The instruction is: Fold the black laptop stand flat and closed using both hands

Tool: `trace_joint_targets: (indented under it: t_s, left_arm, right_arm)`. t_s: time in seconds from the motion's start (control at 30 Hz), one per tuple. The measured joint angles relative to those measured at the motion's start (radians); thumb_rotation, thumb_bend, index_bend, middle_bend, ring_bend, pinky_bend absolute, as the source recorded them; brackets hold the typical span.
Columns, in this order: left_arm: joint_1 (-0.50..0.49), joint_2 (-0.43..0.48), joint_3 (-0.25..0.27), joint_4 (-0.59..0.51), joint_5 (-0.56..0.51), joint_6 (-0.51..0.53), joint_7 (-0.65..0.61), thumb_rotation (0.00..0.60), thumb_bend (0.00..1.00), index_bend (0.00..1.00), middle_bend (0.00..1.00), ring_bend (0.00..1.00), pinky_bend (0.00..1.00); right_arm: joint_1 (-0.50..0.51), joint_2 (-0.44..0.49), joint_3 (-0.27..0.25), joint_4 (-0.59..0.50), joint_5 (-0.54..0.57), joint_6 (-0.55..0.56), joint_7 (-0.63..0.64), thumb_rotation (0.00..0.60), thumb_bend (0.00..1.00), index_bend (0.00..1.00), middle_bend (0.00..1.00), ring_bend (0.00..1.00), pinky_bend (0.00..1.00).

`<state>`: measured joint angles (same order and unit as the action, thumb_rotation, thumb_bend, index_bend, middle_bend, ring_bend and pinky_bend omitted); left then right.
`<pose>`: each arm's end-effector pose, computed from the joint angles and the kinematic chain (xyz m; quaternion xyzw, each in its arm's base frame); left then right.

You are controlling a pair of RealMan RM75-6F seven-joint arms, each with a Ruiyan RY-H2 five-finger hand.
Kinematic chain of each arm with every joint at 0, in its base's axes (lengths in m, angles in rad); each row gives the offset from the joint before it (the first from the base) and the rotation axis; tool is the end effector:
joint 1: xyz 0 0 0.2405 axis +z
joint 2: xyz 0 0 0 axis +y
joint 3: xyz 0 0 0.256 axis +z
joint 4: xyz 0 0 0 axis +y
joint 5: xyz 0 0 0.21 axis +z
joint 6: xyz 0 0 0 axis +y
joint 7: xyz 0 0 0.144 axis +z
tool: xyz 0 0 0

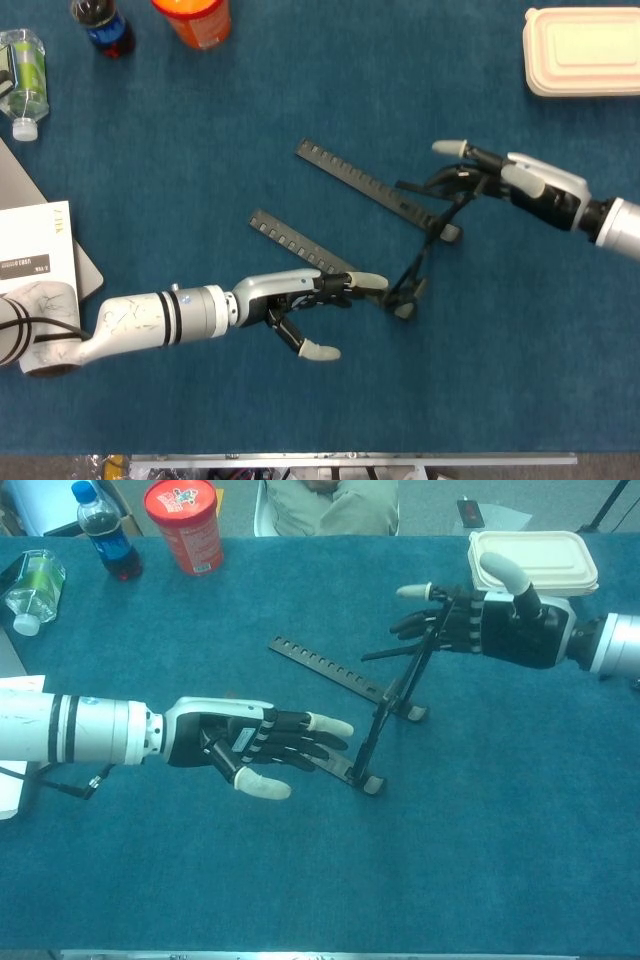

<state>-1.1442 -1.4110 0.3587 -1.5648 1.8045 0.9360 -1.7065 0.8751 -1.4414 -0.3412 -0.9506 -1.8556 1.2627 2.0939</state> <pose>-0.1135 0.2541 -0.0351 0.5637 0.7792 0.2247 0.1569 -0.2215 -0.3394 0.0310 -0.4795 0.7827 -0.3835 0.1023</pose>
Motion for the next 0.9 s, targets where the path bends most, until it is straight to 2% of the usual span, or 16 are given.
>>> trace_joint_targets:
  t_s: [0.17,0.43,0.63,0.9]
  left_arm:
    - [-0.001,0.002,0.002,-0.009,-0.001,-0.006,0.008,0.6,0.28,0.0,0.03,0.0,0.01]
    - [0.003,0.013,0.003,-0.025,-0.014,-0.012,0.025,0.6,0.28,0.0,0.02,0.0,0.01]
    - [0.009,0.025,0.005,-0.032,-0.017,-0.011,0.034,0.6,0.28,0.0,0.02,0.0,0.01]
    - [0.01,0.018,0.003,-0.023,-0.012,-0.013,0.025,0.6,0.28,0.0,0.02,0.0,0.01]
  right_arm:
    - [0.009,-0.024,0.034,0.005,0.023,-0.019,-0.025,0.135,0.12,0.0,0.22,0.11,0.13]
    - [0.03,-0.097,0.046,0.055,0.024,-0.051,0.013,0.136,0.12,0.0,0.22,0.11,0.13]
    - [0.032,-0.122,0.013,0.104,0.0,-0.051,0.066,0.136,0.12,0.0,0.22,0.11,0.13]
    - [0.017,-0.095,-0.016,0.098,-0.011,-0.021,0.08,0.137,0.12,0.0,0.22,0.11,0.16]
